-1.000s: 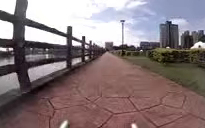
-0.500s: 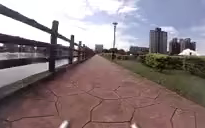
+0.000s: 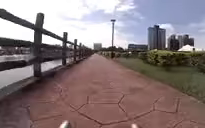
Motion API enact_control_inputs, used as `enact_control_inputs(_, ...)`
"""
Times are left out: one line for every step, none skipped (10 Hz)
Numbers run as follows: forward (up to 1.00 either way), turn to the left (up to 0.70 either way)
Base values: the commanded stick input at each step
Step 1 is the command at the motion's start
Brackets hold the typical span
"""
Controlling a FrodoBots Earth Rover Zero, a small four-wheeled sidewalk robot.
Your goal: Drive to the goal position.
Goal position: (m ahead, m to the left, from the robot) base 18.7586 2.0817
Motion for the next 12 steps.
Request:
enact_control_inputs(1.00, -0.09)
enact_control_inputs(1.00, -0.26)
enact_control_inputs(1.00, -0.39)
enact_control_inputs(1.00, -0.33)
enact_control_inputs(1.00, -0.20)
enact_control_inputs(1.00, -0.04)
enact_control_inputs(1.00, 0.00)
enact_control_inputs(1.00, 0.00)
enact_control_inputs(1.00, 0.00)
enact_control_inputs(1.00, 0.00)
enact_control_inputs(1.00, 0.00)
enact_control_inputs(1.00, 0.00)
